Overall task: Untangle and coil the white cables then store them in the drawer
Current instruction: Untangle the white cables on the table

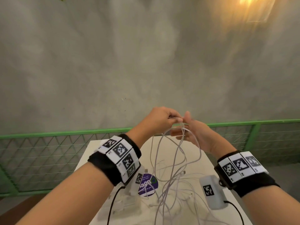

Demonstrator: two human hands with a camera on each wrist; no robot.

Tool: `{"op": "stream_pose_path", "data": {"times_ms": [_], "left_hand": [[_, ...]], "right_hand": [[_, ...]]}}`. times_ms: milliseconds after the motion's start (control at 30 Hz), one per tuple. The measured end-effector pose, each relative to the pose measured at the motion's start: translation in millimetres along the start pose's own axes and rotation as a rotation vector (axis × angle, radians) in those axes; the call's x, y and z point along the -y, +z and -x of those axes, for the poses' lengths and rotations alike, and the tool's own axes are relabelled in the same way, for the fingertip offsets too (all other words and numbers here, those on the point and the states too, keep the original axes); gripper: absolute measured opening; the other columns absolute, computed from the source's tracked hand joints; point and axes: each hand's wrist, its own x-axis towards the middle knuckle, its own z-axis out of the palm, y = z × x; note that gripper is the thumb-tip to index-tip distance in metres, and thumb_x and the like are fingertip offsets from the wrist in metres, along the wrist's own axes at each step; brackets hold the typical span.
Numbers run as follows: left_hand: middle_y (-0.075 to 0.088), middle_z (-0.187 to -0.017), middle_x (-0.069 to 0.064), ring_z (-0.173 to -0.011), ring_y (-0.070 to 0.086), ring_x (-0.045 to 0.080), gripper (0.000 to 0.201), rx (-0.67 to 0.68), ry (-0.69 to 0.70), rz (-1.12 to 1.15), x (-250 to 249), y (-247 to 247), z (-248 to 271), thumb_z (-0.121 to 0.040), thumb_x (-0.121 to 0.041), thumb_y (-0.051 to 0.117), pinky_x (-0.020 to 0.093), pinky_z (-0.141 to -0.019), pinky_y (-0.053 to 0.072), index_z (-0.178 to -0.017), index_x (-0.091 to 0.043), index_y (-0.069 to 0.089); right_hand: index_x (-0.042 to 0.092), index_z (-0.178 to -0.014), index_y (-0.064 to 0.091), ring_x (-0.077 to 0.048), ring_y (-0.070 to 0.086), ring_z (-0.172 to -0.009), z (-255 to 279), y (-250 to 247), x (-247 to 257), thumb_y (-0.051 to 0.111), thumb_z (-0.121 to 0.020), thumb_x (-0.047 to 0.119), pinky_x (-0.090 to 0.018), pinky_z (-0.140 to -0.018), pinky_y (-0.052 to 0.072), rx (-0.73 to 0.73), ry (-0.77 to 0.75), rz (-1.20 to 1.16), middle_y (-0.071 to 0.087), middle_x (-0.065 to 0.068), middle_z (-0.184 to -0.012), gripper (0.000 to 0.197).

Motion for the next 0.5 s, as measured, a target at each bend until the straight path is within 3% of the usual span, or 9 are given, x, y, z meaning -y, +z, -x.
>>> {"op": "stream_pose_path", "data": {"times_ms": [67, 133, 167, 233, 367, 500], "left_hand": [[0.069, -0.088, 0.005, -0.071, 0.051, 0.002, 0.020, -0.019, -0.026, 0.025, -1.1, -0.1, -3.1, -0.088, -0.018, 0.061, 0.001, -0.058, 0.033, -0.101, -0.010, 0.073], [0.064, -0.070, -0.001, -0.057, 0.049, -0.004, 0.019, -0.051, -0.061, 0.018, 2.3, -2.4, -2.6, -0.084, -0.024, 0.065, 0.003, -0.051, 0.033, -0.096, -0.011, 0.073], [0.055, -0.060, -0.006, -0.050, 0.047, -0.004, 0.020, -0.062, -0.075, 0.003, 5.4, -3.6, -1.7, -0.082, -0.028, 0.068, 0.006, -0.047, 0.032, -0.093, -0.012, 0.072], [0.047, -0.057, -0.011, -0.050, 0.044, -0.001, 0.024, -0.029, -0.115, -0.016, 14.2, -6.5, 1.5, -0.078, -0.037, 0.071, 0.007, -0.045, 0.033, -0.086, -0.014, 0.069], [0.045, -0.056, -0.007, -0.051, 0.040, 0.005, 0.030, 0.128, -0.185, -0.029, 33.0, -12.8, 9.8, -0.078, -0.040, 0.070, 0.008, -0.038, 0.028, -0.061, -0.022, 0.054], [0.039, -0.052, -0.007, -0.049, 0.035, 0.008, 0.037, 0.057, -0.197, 0.025, 48.7, -23.2, 12.2, -0.078, -0.038, 0.070, 0.012, -0.042, 0.026, -0.054, -0.021, 0.047]], "right_hand": [[0.022, -0.101, 0.063, -0.015, 0.060, -0.071, 3.8, 6.1, 4.6, 0.057, -0.080, 0.035, -0.027, -0.070, 0.049, 0.093, -0.061, 0.053, 0.066, 0.000, -0.074, 0.026], [0.018, -0.083, 0.063, -0.008, 0.044, -0.050, 5.1, 6.9, 3.9, 0.058, -0.086, 0.014, -0.022, -0.056, 0.040, 0.085, -0.070, 0.122, 0.050, 0.008, -0.051, 0.007], [0.017, -0.072, 0.061, -0.006, 0.036, -0.044, 5.4, 4.8, 3.8, 0.057, -0.087, 0.012, -0.022, -0.054, 0.033, 0.063, -0.049, 0.119, 0.042, 0.010, -0.046, 0.016], [0.015, -0.059, 0.054, -0.004, 0.031, -0.038, 6.3, -1.8, 6.6, 0.056, -0.088, 0.013, -0.021, -0.052, 0.027, 0.000, -0.004, 0.112, 0.038, 0.009, -0.045, 0.029], [0.012, -0.061, 0.053, -0.005, 0.035, -0.034, 8.9, -22.9, 14.9, 0.067, -0.080, 0.013, -0.015, -0.039, 0.029, 0.018, 0.053, 0.382, 0.040, 0.007, -0.042, 0.024], [0.014, -0.065, 0.058, -0.006, 0.042, -0.038, 11.9, -45.7, 12.4, 0.072, -0.076, 0.011, -0.014, -0.040, 0.038, -0.018, 0.083, 0.518, 0.048, 0.009, -0.042, 0.018]]}}
